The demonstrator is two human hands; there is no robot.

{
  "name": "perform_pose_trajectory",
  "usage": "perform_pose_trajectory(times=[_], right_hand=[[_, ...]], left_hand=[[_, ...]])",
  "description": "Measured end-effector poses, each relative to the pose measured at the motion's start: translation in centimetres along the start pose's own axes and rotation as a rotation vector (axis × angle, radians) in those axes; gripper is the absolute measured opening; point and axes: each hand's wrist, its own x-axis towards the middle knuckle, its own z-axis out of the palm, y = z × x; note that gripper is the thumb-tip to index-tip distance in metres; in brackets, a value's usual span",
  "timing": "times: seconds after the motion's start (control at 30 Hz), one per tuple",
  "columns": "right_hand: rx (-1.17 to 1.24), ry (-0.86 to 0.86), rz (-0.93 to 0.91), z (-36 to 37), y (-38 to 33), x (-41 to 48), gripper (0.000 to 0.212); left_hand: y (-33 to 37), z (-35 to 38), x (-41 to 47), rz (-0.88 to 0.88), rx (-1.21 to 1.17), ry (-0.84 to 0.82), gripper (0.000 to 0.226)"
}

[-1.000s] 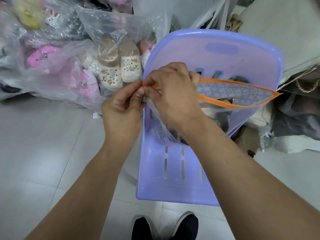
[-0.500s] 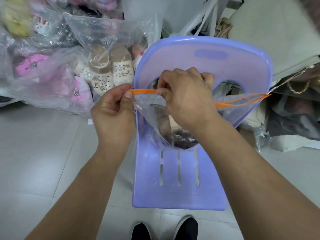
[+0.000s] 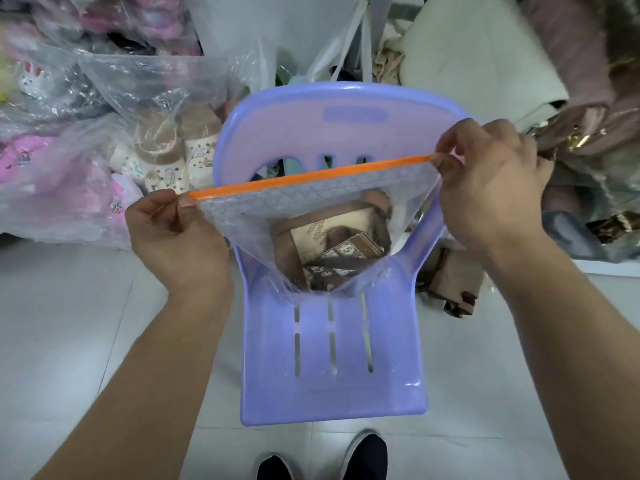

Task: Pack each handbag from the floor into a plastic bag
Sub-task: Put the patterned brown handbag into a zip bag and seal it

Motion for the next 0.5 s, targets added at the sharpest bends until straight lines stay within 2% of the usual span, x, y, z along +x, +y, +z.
perform_pose_trajectory(times=[0.13,0.17,0.27,0.4,0.5], right_hand=[[0.198,0.017,0.05,0.5,2.6,-0.9,0.021],[0.241,0.018,0.067,0.8,3.0,-1.2,0.019],[0.385,0.038,0.135,1.7,3.6,-2.2,0.018],[0.646,-0.066,0.341,3.3,3.8,-4.1,0.031],[0.651,-0.205,0.421,5.6,5.7,-5.8,0.034]], left_hand=[[0.6,1.5,-1.6,0.055,-0.018,-0.01,0.01],[0.6,1.5,-2.2,0.043,-0.041,-0.018,0.015],[-1.2,0.3,-5.2,-0.078,-0.09,-0.16,0.052],[-5.5,-2.4,-9.9,-0.237,0.208,-0.563,0.108],[-7.3,-1.8,-9.7,-0.33,0.293,-0.681,0.128]])
